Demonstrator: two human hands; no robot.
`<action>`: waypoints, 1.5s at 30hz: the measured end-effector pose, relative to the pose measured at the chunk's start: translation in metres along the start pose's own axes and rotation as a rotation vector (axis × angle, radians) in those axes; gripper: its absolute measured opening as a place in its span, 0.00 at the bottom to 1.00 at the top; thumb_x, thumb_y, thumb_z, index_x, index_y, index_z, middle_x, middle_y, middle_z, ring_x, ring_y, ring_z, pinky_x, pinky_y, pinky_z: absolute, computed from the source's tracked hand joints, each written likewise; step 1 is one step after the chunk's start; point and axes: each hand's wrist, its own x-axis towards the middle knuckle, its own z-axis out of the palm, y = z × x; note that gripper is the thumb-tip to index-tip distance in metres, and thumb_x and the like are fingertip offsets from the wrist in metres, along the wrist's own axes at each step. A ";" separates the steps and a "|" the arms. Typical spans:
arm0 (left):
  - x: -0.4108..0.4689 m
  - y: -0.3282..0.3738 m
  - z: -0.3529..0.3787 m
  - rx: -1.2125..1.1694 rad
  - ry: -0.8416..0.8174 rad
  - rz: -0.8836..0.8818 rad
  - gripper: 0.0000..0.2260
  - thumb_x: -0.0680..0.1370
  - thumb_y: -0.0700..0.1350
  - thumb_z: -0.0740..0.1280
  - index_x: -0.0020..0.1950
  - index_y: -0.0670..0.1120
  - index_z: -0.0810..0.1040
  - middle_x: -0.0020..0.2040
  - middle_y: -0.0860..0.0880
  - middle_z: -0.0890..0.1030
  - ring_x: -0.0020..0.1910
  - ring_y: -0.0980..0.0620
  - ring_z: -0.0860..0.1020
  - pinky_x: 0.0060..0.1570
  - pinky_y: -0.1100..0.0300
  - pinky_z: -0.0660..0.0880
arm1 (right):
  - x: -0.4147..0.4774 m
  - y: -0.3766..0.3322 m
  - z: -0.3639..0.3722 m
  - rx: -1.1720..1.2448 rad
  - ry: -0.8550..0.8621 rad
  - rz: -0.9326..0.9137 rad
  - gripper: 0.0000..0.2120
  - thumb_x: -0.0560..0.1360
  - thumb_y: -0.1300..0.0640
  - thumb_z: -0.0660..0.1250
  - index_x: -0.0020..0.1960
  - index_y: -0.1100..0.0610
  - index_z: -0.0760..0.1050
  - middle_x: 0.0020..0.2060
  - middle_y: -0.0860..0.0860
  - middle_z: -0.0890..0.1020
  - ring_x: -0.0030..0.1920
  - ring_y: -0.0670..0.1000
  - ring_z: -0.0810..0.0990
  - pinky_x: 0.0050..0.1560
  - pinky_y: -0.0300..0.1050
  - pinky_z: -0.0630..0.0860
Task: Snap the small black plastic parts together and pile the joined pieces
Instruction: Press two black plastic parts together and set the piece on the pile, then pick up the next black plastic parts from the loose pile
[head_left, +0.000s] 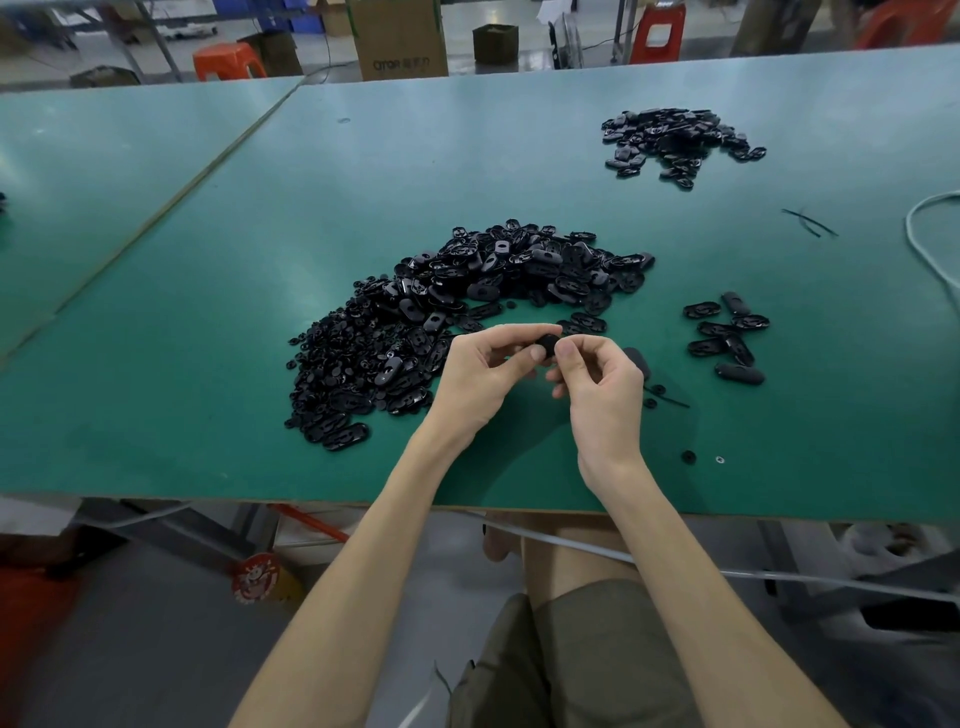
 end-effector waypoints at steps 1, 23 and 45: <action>0.000 0.000 0.000 -0.004 -0.005 -0.004 0.12 0.80 0.33 0.70 0.62 0.40 0.84 0.52 0.40 0.87 0.49 0.46 0.83 0.56 0.49 0.81 | 0.000 0.000 0.000 0.000 0.003 0.002 0.05 0.83 0.57 0.68 0.48 0.52 0.80 0.34 0.44 0.84 0.36 0.43 0.80 0.40 0.38 0.78; 0.010 0.008 0.009 0.465 0.162 0.174 0.09 0.80 0.35 0.69 0.57 0.44 0.85 0.52 0.51 0.81 0.49 0.64 0.78 0.51 0.72 0.71 | -0.002 -0.005 0.003 0.021 0.019 0.048 0.07 0.82 0.62 0.67 0.55 0.53 0.81 0.45 0.47 0.86 0.41 0.45 0.85 0.43 0.39 0.80; 0.069 0.046 0.118 0.319 -0.221 -0.069 0.18 0.79 0.29 0.61 0.62 0.41 0.84 0.58 0.46 0.86 0.56 0.51 0.85 0.57 0.56 0.81 | -0.010 -0.011 0.000 0.206 0.025 0.212 0.10 0.81 0.73 0.61 0.52 0.62 0.77 0.40 0.54 0.79 0.37 0.50 0.77 0.41 0.47 0.75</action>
